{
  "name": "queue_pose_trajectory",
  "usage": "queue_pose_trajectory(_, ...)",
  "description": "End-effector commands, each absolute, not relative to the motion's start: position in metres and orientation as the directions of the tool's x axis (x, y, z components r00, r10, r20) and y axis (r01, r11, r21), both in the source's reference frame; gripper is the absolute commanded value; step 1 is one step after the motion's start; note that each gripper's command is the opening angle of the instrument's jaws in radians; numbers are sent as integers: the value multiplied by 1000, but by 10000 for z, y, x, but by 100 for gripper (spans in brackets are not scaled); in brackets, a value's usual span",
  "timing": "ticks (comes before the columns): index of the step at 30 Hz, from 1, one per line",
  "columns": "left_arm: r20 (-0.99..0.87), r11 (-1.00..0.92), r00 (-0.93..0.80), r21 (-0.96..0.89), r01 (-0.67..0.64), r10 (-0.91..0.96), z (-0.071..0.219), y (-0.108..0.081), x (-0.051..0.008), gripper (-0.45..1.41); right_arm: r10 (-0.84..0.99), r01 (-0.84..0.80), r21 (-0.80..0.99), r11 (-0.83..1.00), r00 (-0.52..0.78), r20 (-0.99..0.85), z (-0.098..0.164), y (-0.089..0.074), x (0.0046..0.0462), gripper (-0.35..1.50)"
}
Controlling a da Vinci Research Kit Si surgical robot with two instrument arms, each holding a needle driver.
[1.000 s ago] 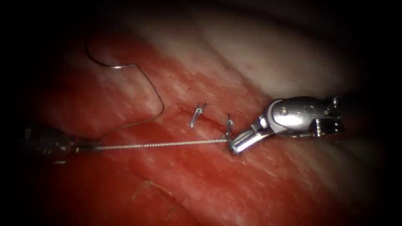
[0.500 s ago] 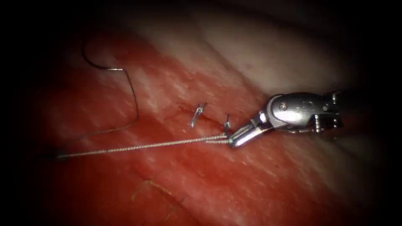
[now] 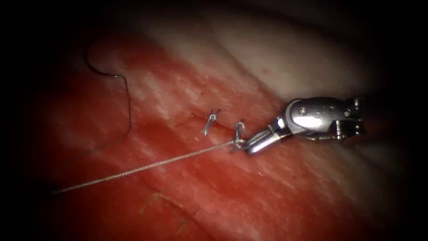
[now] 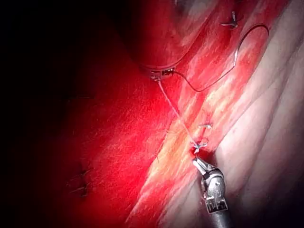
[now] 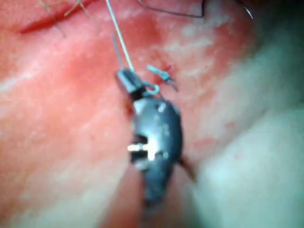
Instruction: Wound Closure
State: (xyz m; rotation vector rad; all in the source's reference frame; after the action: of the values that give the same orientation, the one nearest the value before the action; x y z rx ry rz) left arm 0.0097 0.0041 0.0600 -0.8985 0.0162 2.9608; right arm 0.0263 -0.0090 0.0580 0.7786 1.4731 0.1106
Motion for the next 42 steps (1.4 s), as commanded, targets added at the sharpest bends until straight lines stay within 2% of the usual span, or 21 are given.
queue_pose_trajectory(1,-557,-999,-830,-8,-46,42,608,34,91,-45,518,387,528,756,140,-844,585,-94,267,-35)
queue_pose_trajectory(13,-549,-999,-835,-16,-31,34,607,8,95,-45,567,324,576,750,133,-813,608,-79,243,-35)
queue_pose_trajectory(24,-545,-999,-837,-19,-30,36,585,-2,112,-45,653,246,659,711,116,-748,625,-67,238,-35)
queue_pose_trajectory(36,-597,-998,-801,-61,-3,39,537,-22,105,-45,741,30,758,651,189,-644,671,-63,215,-35)
queue_pose_trajectory(42,-632,-997,-775,-73,33,21,527,-45,93,-45,746,-2,760,650,193,-638,688,-62,207,-35)
